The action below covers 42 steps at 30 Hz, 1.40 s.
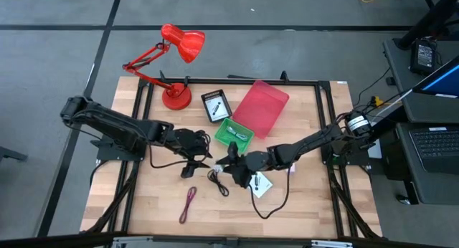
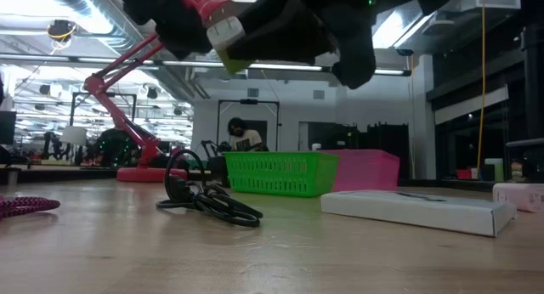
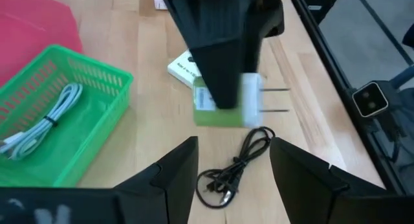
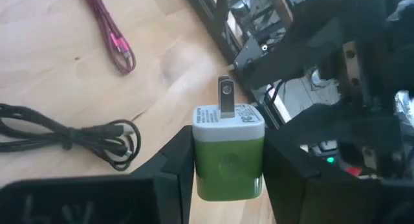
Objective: Pick and place items into bin
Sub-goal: Put the green charger adapter into the red bin
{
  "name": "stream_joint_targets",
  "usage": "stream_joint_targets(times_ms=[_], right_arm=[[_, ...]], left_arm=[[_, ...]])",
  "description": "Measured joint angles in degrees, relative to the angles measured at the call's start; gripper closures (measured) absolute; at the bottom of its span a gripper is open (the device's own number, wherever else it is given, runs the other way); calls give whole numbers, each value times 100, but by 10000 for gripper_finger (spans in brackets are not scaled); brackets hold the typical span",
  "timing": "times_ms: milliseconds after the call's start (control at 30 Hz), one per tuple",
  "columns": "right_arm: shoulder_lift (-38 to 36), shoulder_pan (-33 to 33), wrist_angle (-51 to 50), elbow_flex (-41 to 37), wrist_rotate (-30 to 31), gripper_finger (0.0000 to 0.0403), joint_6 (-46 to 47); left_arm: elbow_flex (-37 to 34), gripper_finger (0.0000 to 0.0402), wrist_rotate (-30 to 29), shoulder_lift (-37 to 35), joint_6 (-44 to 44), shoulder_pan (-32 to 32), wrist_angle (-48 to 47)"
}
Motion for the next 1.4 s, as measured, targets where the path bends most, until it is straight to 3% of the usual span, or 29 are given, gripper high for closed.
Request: stream_joint_targets(times_ms=[233,533,933,1267,1400], right_arm=[[-97,2,-383,-4,192,276,504],[-990,-163,-1133,-342,393,285,2340],[-1813,-170,1558,-2393,384,285,2761],[-2248,-186,2102,-3136,404,285,3371],[-2364,-184,2145,-3289,991,285,3446]], left_arm=[[0,236,-79,-308,-2,-5,-482],[-9,301,-1496,-366,381,-375,-568],[-1197,395,-1665,-361,145,-645,1504],[-1493,400,-2438,-361,265,-643,2063],[-1493,399,-2718,-373,607,-645,2098]])
